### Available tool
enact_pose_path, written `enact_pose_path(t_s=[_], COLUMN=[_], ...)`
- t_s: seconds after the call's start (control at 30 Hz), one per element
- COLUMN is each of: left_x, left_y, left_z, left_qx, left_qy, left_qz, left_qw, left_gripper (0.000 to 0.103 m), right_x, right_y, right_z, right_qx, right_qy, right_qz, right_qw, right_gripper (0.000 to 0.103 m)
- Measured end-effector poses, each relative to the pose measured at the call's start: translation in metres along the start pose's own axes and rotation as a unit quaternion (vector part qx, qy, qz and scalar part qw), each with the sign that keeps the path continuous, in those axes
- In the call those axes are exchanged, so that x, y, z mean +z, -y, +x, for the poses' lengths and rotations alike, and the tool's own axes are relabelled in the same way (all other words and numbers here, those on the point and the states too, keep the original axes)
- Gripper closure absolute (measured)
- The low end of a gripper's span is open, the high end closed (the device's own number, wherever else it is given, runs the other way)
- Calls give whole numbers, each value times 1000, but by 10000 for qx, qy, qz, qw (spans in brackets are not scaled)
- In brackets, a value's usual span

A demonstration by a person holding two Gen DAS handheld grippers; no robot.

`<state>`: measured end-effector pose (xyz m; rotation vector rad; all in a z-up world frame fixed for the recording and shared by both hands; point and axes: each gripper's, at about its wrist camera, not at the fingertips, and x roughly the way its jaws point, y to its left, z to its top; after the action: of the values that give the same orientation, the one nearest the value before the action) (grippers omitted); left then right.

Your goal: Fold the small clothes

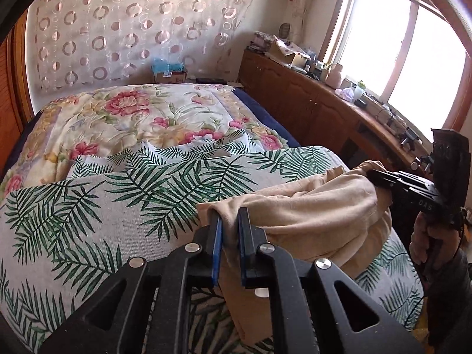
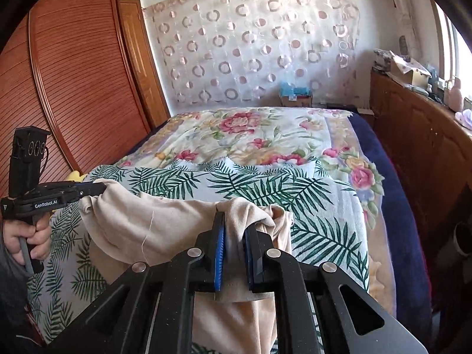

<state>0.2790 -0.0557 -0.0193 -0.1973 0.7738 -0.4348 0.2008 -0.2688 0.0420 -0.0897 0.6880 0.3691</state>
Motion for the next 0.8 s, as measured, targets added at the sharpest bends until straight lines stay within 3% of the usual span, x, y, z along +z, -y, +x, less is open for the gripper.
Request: enact_pose_path(t_s=[0.1, 0.13, 0.17, 0.23, 0.37, 0.57, 0.67, 0.8], left_x=[2, 3, 4, 3, -10, -41, -43, -32], left_y=[5, 5, 6, 5, 4, 3, 1, 1], left_z=[-2, -6, -11, -17, -26, -11, 5, 22], left_qx=[-31, -27, -35, -74, -278, -234, -98, 47], left_qy=[53, 143, 215, 231, 173, -346, -604, -688], left_qz=[120, 152, 177, 196, 196, 448, 512, 544], left_qw=[9999, 9998, 9996, 9995, 9993, 9981, 9968, 9961], left_gripper=[71, 58, 53, 42, 28, 27, 27, 27], right_x=[4, 6, 7, 7, -1, -19, -20, -2], right_y=[0, 2, 3, 3, 5, -1, -7, -14], right_z=[-2, -5, -9, -16, -35, -31, -16, -1], right_qx=[-99, -133, -180, -259, -391, -330, -308, -276], right_qy=[-48, -29, -6, 23, 35, -427, -671, -625], right_qz=[26, 22, 29, 14, -60, -481, -569, -659], right_qw=[9999, 9999, 9998, 9997, 9992, 9974, 9956, 9955], right_gripper=[81, 75, 72, 55, 51, 49, 49, 49])
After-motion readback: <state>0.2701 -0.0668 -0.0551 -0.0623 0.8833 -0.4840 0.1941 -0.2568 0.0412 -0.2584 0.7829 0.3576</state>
